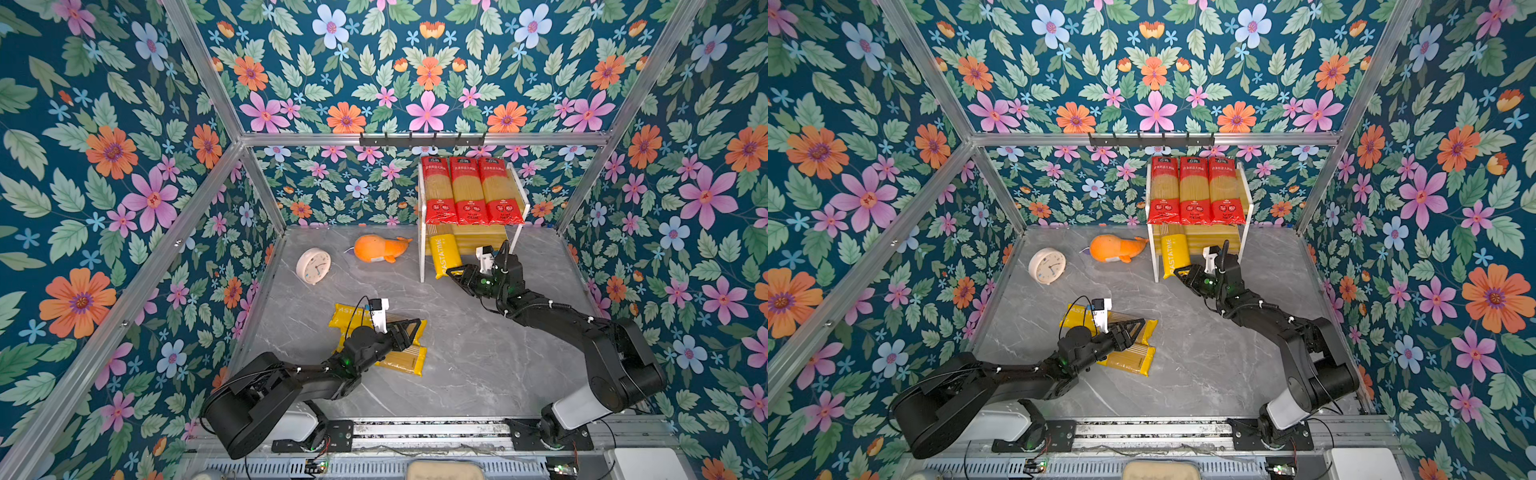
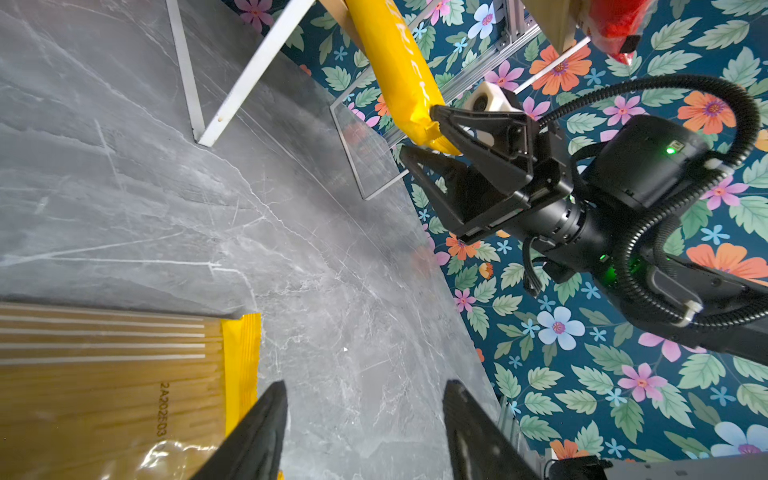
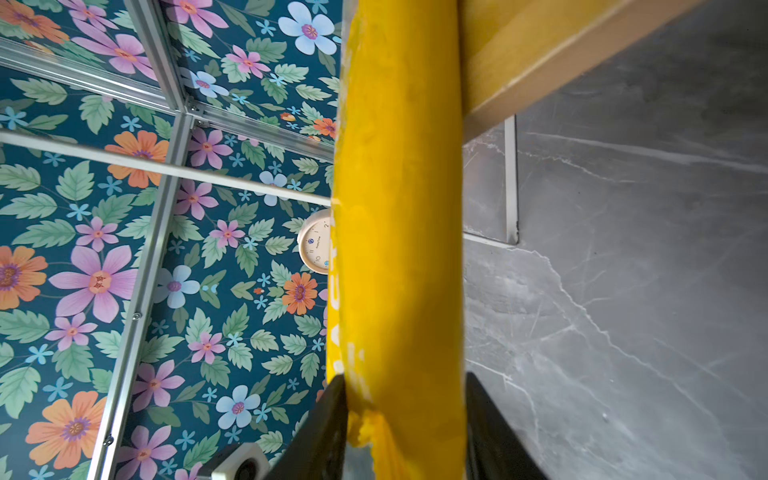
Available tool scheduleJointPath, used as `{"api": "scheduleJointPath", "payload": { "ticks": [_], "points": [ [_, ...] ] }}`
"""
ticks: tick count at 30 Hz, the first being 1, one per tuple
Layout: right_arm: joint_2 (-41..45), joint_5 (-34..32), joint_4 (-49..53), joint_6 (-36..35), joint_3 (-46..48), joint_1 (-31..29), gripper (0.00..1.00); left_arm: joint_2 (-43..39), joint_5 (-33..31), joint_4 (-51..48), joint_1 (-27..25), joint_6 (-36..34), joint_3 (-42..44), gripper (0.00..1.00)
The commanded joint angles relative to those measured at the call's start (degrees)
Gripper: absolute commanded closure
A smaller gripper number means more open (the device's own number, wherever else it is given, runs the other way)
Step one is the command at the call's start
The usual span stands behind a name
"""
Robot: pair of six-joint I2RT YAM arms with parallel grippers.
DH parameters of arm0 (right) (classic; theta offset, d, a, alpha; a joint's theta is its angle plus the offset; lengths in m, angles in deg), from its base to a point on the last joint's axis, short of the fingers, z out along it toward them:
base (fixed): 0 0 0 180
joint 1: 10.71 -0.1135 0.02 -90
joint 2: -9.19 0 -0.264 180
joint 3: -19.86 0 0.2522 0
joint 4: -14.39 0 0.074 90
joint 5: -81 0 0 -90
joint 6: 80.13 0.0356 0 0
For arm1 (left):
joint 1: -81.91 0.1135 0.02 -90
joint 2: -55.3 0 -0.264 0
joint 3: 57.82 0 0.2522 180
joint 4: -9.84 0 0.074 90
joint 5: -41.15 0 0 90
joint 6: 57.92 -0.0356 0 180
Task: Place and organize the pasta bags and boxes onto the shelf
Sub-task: 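Stand the yellow bag against the shelf beside the red bags with the right gripper, then open the right gripper and draw it back toward the remaining yellow bags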
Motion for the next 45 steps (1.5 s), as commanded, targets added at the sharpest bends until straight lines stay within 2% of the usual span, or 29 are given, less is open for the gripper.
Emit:
{"api": "scheduleJointPath", "payload": {
  "ticks": [1, 2, 6, 9, 16, 21, 25, 30, 34, 38, 45],
  "points": [
    [-0.8, -1.2, -5.4, 1.4, -1.3, -0.1, 0.61, 0.4, -0.3, 3.8, -0.8, 1.0, 0.1, 0.38],
    [-1.3, -1.1, -5.8, 1.3, -2.0, 0.0, 0.62, 0.3, -0.5, 3.7, -1.1, 0.9, 0.1, 0.38],
    [-3.9, -1.3, -8.8, 3.5, -4.9, -0.1, 0.82, 0.0, -1.0, 3.1, -1.4, 0.7, 0.5, 0.38],
    [-6.7, -1.1, -12.0, 6.3, -6.8, -0.1, 0.91, -0.1, -1.5, 3.1, -1.6, 0.6, 0.6, 0.38],
    [-13.4, 1.1, -19.5, 13.0, -10.9, -0.1, 0.96, 0.4, -1.4, 2.9, -1.9, 1.0, 0.3, 0.38],
    [-16.0, 1.5, -18.0, 14.5, -12.9, -0.2, 0.96, -1.0, -2.2, 1.2, -2.0, 0.4, 0.6, 0.38],
    [-15.8, 0.8, -17.2, 15.7, -12.9, -0.1, 0.88, -1.6, -2.6, 0.7, -2.1, -0.1, 0.5, 0.38],
    [-15.0, -0.1, -14.6, 16.8, -12.4, -0.7, 0.85, -2.3, -2.7, -0.4, -2.2, -0.2, 0.0, 0.38],
    [-14.8, 0.5, -13.7, 16.9, -12.5, -0.7, 0.65, -3.4, -3.1, -2.2, -2.2, -1.1, 0.0, 0.38],
    [-12.6, 0.7, -12.1, 15.1, -11.2, -0.8, 0.53, -6.2, -5.4, -3.9, -2.2, -0.5, 1.6, 0.38],
    [-7.5, 1.4, -7.7, 11.9, -6.3, -1.2, 0.46, -11.5, -10.0, -13.6, -2.2, -2.0, 1.1, 0.38]
  ]
}}
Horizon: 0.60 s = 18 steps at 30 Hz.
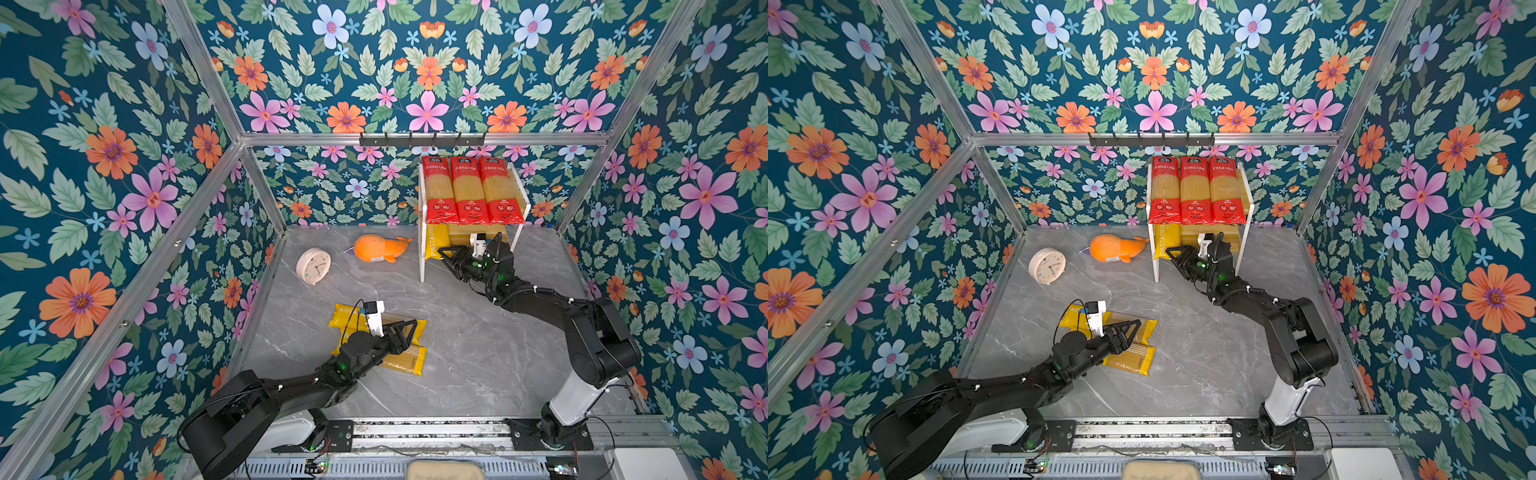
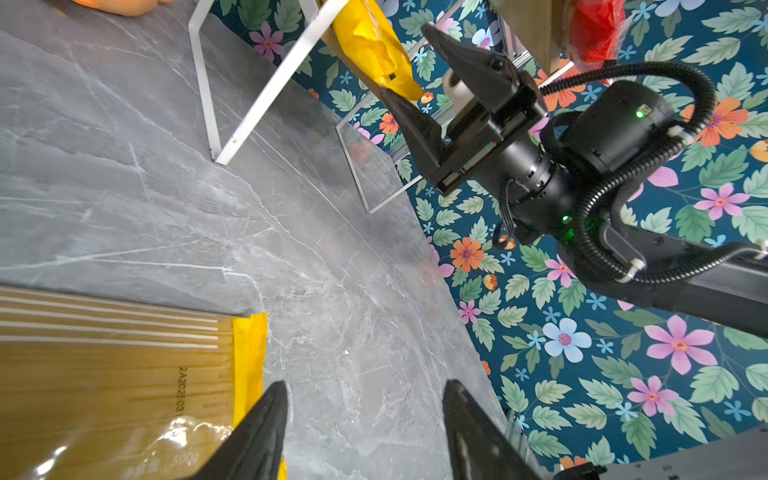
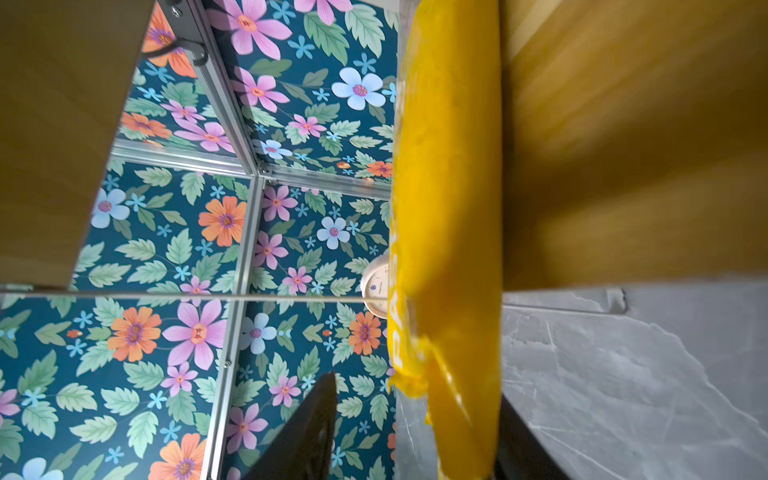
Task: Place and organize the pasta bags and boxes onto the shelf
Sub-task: 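Open the right gripper and draw it back toward the remaining yellow bags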
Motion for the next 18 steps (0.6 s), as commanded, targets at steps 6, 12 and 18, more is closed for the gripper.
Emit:
{"api": "scheduleJointPath", "payload": {
  "ticks": [6, 12, 18],
  "points": [
    [8.8, -0.5, 7.8, -5.9, 7.5, -3.4, 0.43, -5.2, -9.7, -19.1, 0.4, 0.1, -2.3, 0.38],
    [13.8, -2.9, 15.2, -10.9, 13.5, -9.1, 0.43, -6.8, -11.6, -25.4, 1.4, 1.9, -1.8, 0.38],
    [11.6, -4.7, 22.0, -13.4, 14.2, -14.4, 0.43, -9.8, -12.1, -26.3, 3.9, 4.2, 1.1, 0.38]
  ]
}}
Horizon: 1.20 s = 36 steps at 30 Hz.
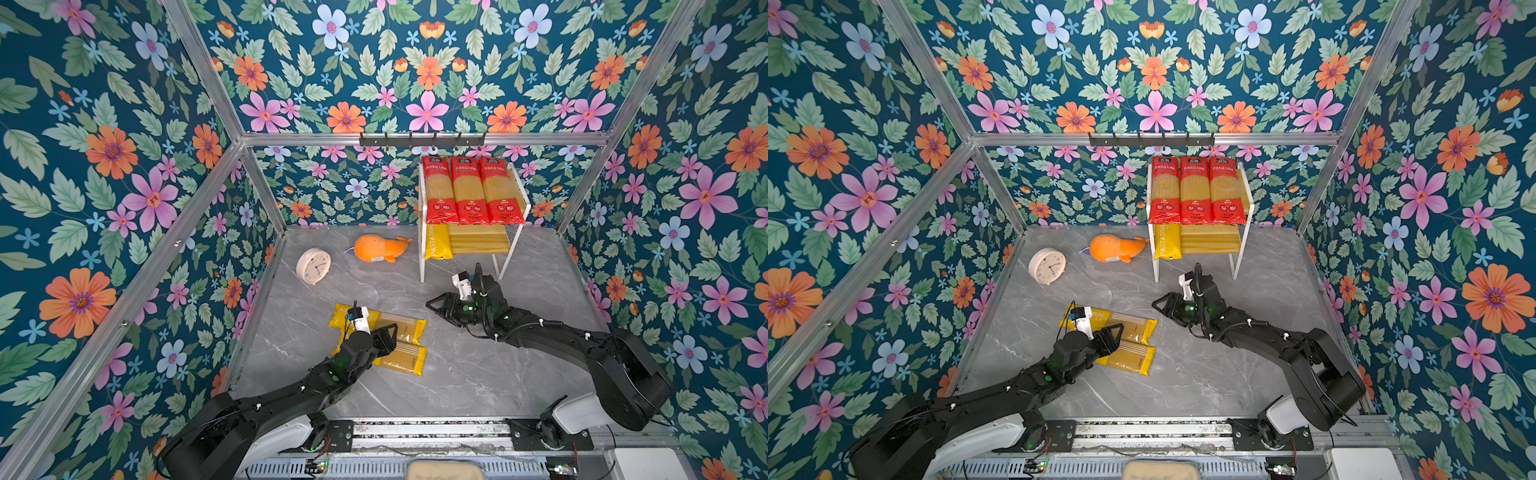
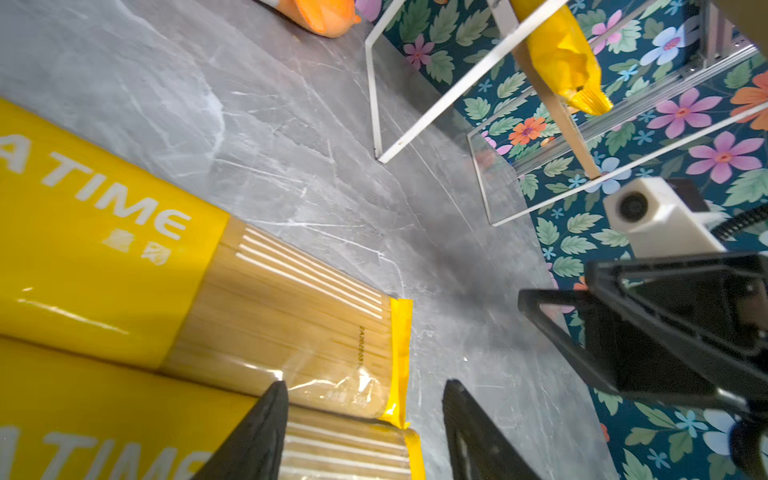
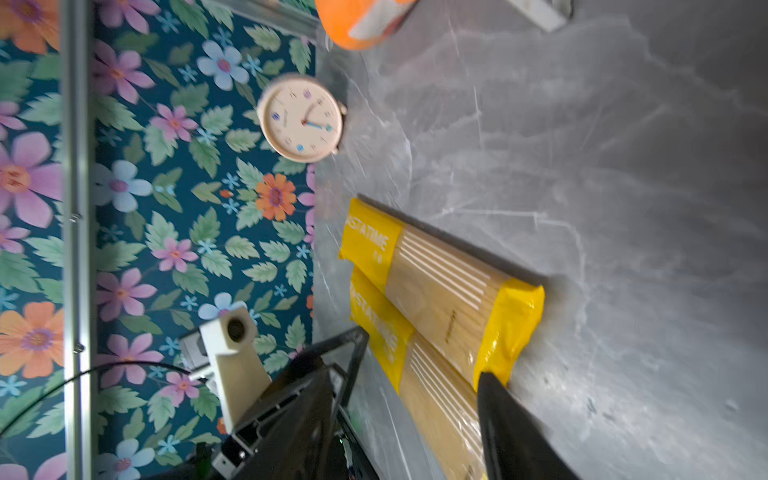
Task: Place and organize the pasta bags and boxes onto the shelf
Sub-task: 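Open the right gripper and draw it back toward the remaining yellow bags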
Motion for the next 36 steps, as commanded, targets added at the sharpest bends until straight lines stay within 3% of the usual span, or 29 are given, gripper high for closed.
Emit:
{"api": "scheduleJointPath", "payload": {
  "ticks": [1, 10, 15, 19, 27, 31, 36],
  "points": [
    [-2.0, -2.2, 3.6, -1.3, 0.4, -1.4, 0.43, -1.5, -0.7, -2.5, 1.9, 2.0, 1.1, 0.38],
    [-14.5, -2.0, -3.7, 5.2, -1.0, -4.6, 0.44, -4.5, 1.8, -2.2, 4.1, 4.4, 3.8, 0.37],
    [-20.4, 0.7, -10.3, 8.1, -3.1, -4.7, 0.49, -1.5, 2.7, -1.2, 4.0, 4.4, 2.5, 0.38],
    [-22.4, 0.8, -13.1, 10.0, -4.1, -4.8, 0.58, -0.6, 3.7, -1.0, 4.0, 3.9, 1.0, 0.38],
    [-17.8, -1.1, -11.5, 9.0, -4.6, -4.7, 0.84, -3.5, 3.0, -4.4, 4.1, 2.0, 0.8, 0.38],
    [-14.2, -2.6, -11.1, 8.8, -2.1, -4.7, 0.89, -6.4, 1.7, -10.8, 4.3, -0.8, -1.8, 0.38],
    [-10.1, -3.2, -11.1, 8.7, 2.4, -4.1, 0.91, -6.5, 2.6, -11.4, 4.5, -1.7, -3.4, 0.38]
  ]
}}
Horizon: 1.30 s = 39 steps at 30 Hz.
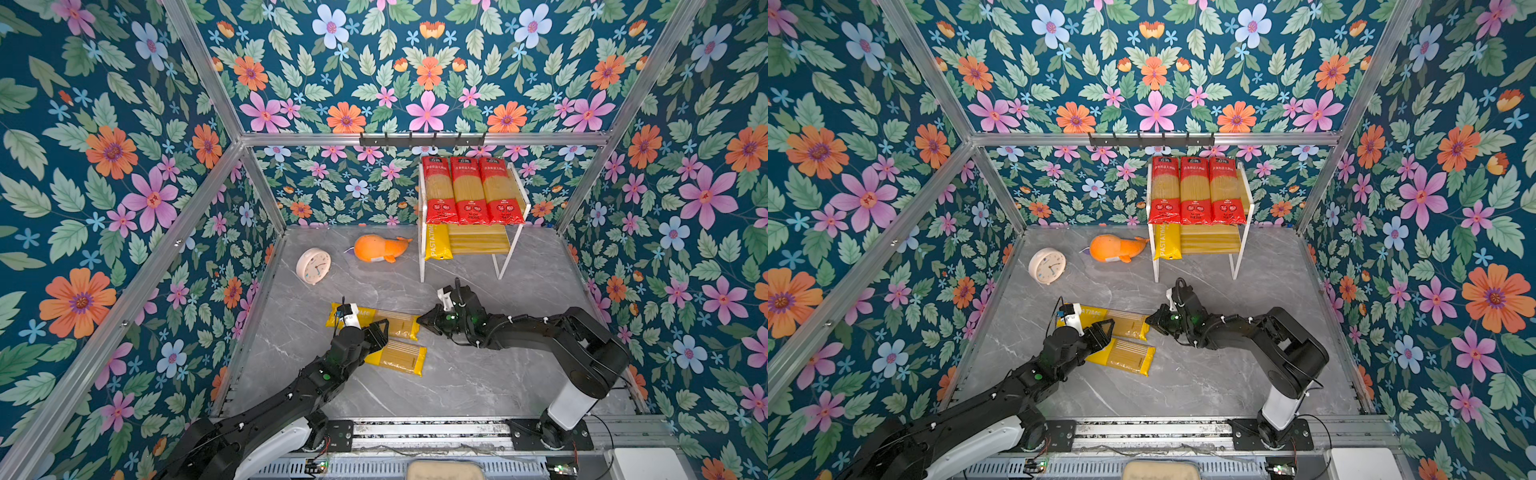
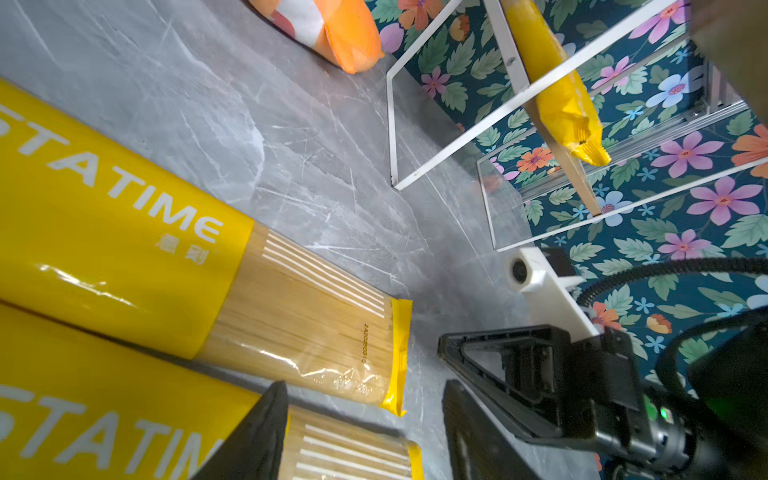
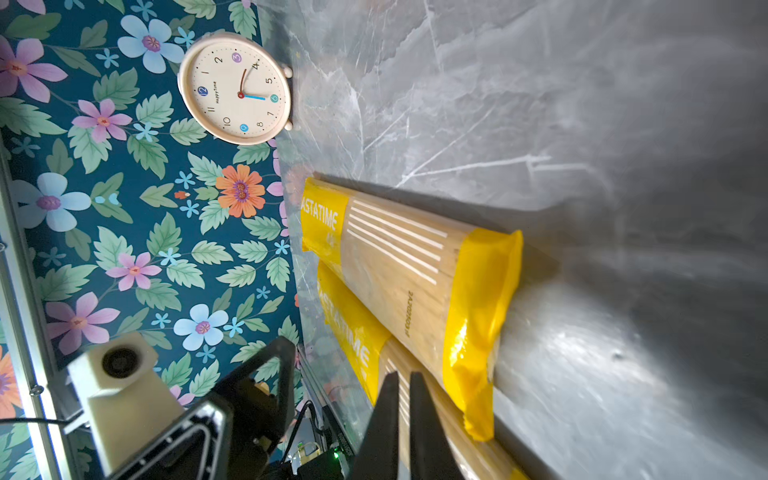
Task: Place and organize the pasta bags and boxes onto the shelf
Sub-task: 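Open the right gripper and draw it back toward the remaining yellow bags, then grasp the end of the farther yellow bag with the right gripper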
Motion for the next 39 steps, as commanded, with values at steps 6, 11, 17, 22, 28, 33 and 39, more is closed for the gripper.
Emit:
{"api": "scheduleJointPath", "payload": {
  "ticks": [6, 11, 17, 22, 28, 33, 39],
  "points": [
    [9.3, -2.6, 2.0, -0.5, 6.6, 0.8, 0.92, 4.4, 4.7, 0.8, -0.6, -3.7, -2.7, 0.39],
    [11.8, -5.6, 2.0, -0.2, 10.1, 0.9, 0.92, 6.7, 5.8, 2.7, -1.4, -3.9, -3.5, 0.39],
    [9.6, -5.4, -0.3, 1.2, 10.3, 0.8, 0.91, 9.4, 4.8, 4.9, -3.3, -2.3, -2.6, 0.39],
    [6.4, -5.4, -1.8, 2.6, 9.7, 0.4, 0.77, 9.3, 3.5, 4.4, -3.8, -1.6, -1.7, 0.39],
    [-0.7, -5.2, -3.0, 2.8, 5.1, -0.4, 0.64, 8.2, 2.0, 2.9, -3.8, -1.4, -0.5, 0.39],
    [-7.9, -1.6, -7.4, 4.4, 0.0, -0.5, 0.66, 8.0, 1.7, 3.6, -3.8, -0.6, 0.7, 0.39],
    [-11.0, 0.3, -13.0, 6.7, -2.1, -0.5, 0.87, 5.5, 0.6, 1.7, -3.8, -0.5, 1.5, 0.38]
  ]
}}
